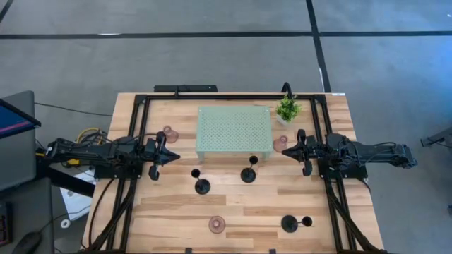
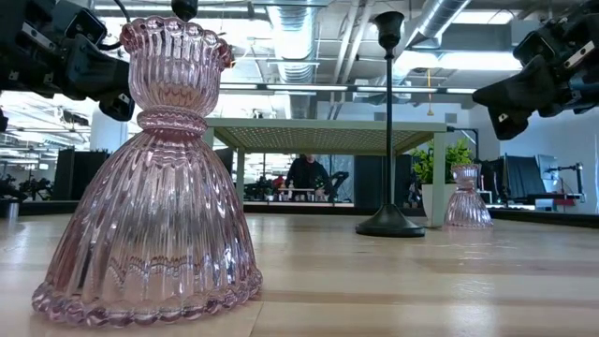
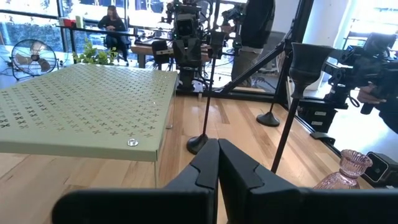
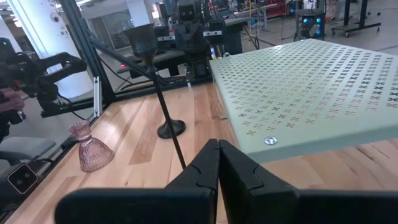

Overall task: Pick & Place candle stick holders
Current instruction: Put the left black candle holder on the shelf

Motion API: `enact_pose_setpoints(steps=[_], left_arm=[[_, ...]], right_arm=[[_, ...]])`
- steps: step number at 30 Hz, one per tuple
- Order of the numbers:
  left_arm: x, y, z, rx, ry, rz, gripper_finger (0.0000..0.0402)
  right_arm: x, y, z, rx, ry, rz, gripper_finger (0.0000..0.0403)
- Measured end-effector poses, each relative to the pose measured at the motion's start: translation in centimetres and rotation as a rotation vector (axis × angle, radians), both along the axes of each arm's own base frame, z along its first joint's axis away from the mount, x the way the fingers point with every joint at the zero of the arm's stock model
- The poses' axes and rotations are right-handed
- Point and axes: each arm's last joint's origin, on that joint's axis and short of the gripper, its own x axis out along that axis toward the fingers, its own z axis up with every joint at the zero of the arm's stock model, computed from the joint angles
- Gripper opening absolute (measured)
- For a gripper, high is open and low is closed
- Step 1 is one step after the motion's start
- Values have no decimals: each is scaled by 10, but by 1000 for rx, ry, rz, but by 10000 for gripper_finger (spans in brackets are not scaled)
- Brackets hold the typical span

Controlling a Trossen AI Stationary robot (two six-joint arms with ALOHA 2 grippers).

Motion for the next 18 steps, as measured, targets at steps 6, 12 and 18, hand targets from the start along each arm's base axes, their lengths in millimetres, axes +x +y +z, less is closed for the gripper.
enact_pose_setpoints(steps=[6, 12, 18], left_arm=[[0, 0, 1, 1, -10, 1, 7], [0, 0, 1, 11, -17, 2, 7], [0, 0, 2, 35, -20, 6, 7]], right_arm=[[0, 0, 0, 0, 0, 0, 0], [0, 0, 0, 0, 0, 1, 0], [0, 0, 0, 0, 0, 1, 0]])
